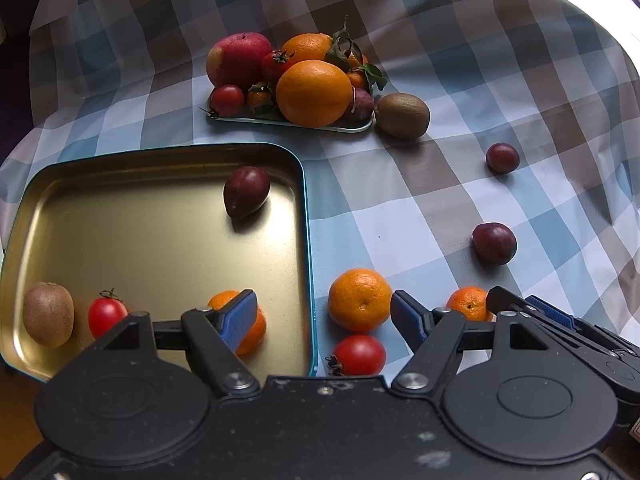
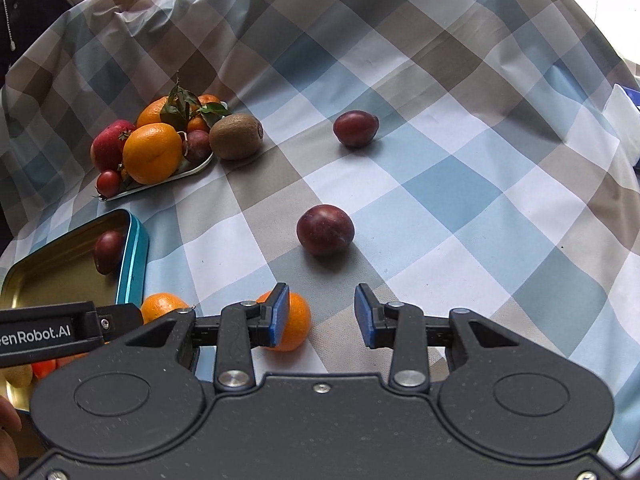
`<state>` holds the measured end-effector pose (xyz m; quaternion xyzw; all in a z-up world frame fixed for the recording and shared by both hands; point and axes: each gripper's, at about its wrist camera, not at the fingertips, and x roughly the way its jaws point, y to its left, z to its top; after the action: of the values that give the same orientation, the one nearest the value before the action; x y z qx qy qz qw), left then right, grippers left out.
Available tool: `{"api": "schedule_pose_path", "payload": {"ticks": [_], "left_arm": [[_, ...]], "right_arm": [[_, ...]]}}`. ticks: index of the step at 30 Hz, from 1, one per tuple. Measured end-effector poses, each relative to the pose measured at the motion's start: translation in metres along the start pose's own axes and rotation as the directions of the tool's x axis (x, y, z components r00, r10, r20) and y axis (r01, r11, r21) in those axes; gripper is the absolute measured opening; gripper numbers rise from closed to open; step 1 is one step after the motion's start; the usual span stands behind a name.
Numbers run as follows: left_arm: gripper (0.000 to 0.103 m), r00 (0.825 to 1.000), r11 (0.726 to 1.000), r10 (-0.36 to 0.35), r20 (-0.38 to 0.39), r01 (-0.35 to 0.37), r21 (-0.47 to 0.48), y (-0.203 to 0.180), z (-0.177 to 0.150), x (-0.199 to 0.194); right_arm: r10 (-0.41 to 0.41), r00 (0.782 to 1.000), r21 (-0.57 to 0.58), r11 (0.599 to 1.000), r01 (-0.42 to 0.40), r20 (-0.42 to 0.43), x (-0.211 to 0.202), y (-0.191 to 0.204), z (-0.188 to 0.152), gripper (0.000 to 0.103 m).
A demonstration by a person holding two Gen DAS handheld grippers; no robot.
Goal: Organize fruits
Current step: 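Withdraw both open tools from the tin toward the loose mandarins, then grasp a mandarin with the right tool while the left tool grasps another mandarin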
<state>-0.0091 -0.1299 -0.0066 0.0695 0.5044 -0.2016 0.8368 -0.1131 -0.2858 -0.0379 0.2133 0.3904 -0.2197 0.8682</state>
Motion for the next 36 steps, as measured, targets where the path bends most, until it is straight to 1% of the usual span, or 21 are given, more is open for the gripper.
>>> {"api": "schedule_pose_path", "payload": {"ticks": [4, 7, 15, 31, 36], "left_arm": [[0.076, 1.000, 1.000, 0.015, 0.012, -0.015, -0.008, 0.002, 0.001, 0.000], [0.076, 1.000, 0.999, 0.020, 0.021, -0.019, -0.034, 0.007, 0.002, 0.000], [0.076, 0.999, 0.996, 0.013, 0.032, -0.010, -0.087, 0.016, 0.005, -0.002], [0.076, 0.997, 0.996, -0.021, 0.070, 0.027, -0.081, 0.011, 0.008, -0.005], [0.076, 0.996, 0.997, -0.028, 0.080, 0.034, -0.066, 0.006, 0.008, -0.006]], "right_arm": [[0.054, 0.999, -0.010, 0.999, -0.054, -0.001, 0.000, 0.003, 0.000, 0.046], [0.089, 0.996, -0.022, 0.996, -0.089, -0.009, 0.001, 0.007, -0.002, 0.046], [0.141, 0.989, -0.039, 0.989, -0.142, -0.038, 0.003, 0.012, -0.005, 0.046], [0.189, 0.977, -0.044, 0.980, -0.194, -0.097, 0.011, 0.021, -0.012, 0.046], [0.188, 0.976, -0.062, 0.979, -0.196, -0.114, 0.012, 0.026, -0.015, 0.049]]}}
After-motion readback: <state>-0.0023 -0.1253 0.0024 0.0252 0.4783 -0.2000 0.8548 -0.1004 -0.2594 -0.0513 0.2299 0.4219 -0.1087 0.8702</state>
